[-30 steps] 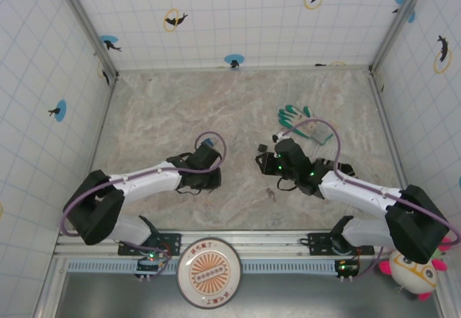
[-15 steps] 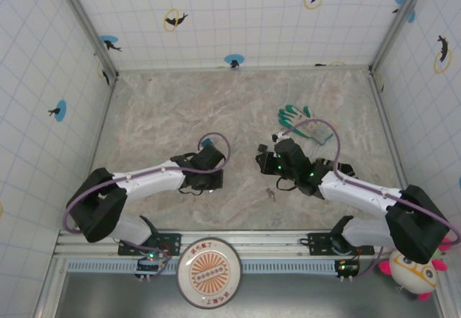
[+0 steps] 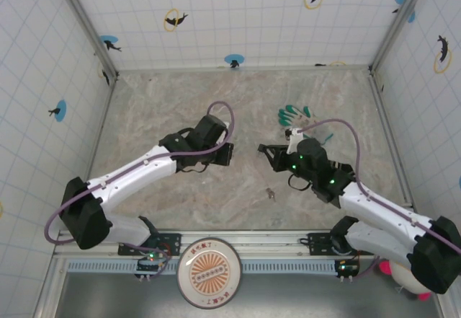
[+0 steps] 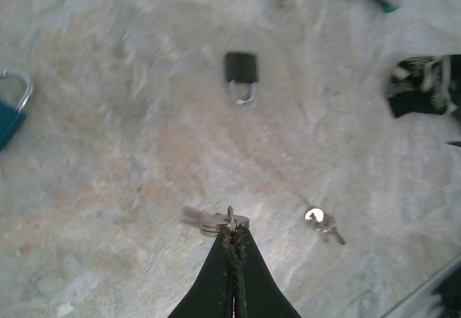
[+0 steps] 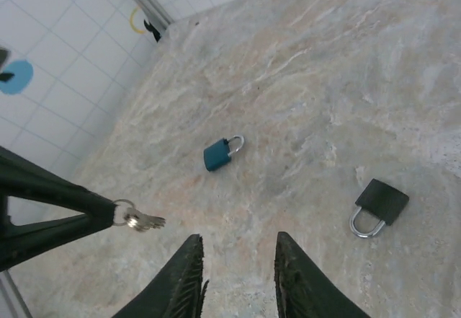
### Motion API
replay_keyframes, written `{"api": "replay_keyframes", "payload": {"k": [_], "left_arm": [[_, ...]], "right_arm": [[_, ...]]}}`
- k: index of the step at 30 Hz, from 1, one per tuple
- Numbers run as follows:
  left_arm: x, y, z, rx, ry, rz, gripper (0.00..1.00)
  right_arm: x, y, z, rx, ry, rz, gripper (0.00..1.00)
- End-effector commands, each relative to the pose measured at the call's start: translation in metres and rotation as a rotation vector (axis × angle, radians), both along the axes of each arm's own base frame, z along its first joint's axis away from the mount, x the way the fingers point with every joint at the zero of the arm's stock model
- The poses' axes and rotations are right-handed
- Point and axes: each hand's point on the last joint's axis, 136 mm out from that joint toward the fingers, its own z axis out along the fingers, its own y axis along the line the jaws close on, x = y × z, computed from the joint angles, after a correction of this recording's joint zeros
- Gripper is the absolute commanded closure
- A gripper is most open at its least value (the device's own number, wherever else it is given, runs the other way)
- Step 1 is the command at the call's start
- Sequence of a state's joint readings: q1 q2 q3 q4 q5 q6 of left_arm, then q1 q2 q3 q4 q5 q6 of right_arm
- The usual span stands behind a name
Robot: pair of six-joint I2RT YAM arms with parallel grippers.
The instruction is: Unlock with the key
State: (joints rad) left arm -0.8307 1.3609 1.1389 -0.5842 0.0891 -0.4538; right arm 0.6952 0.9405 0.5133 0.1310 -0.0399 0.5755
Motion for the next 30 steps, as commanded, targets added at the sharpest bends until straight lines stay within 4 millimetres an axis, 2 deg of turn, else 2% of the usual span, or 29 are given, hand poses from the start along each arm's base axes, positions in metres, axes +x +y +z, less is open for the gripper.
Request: {"api": "replay_keyframes", "payload": {"k": [1, 3, 7, 12, 17, 22, 30], "left_arm": [[-0.015, -0.005, 0.020, 0.013, -0.018, -0.149, 1.00], [-0.012, -0.012, 0.036, -0.016, -0.042, -0.164, 1.00], [-0.013, -0.021, 0.051, -0.061, -0.044, -0.193, 1.00], [-0.016, -0.028, 0.062, -0.098, -0.041, -0.218, 1.00], [-0.022, -0.034, 0.068, -0.127, -0.034, -0.250, 1.00], [-0.029, -0.038, 0.069, -0.134, -0.028, -0.281, 1.00], [-0.032, -0.037, 0.063, -0.115, -0.023, -0.291, 1.00]], "right_arm": [[0.000, 0.000, 0.016, -0.008, -0.022, 0.059, 0.73], [-0.004, 0.006, 0.021, -0.032, -0.031, 0.110, 0.75], [-0.021, 0.025, 0.024, -0.087, -0.053, 0.251, 0.82], [-0.033, 0.048, 0.036, -0.100, -0.104, 0.359, 0.70], [-0.032, 0.064, 0.045, -0.148, -0.148, 0.409, 0.65], [-0.027, 0.075, 0.048, -0.189, -0.152, 0.447, 0.66], [-0.034, 0.083, 0.049, -0.244, -0.127, 0.532, 0.70]]}}
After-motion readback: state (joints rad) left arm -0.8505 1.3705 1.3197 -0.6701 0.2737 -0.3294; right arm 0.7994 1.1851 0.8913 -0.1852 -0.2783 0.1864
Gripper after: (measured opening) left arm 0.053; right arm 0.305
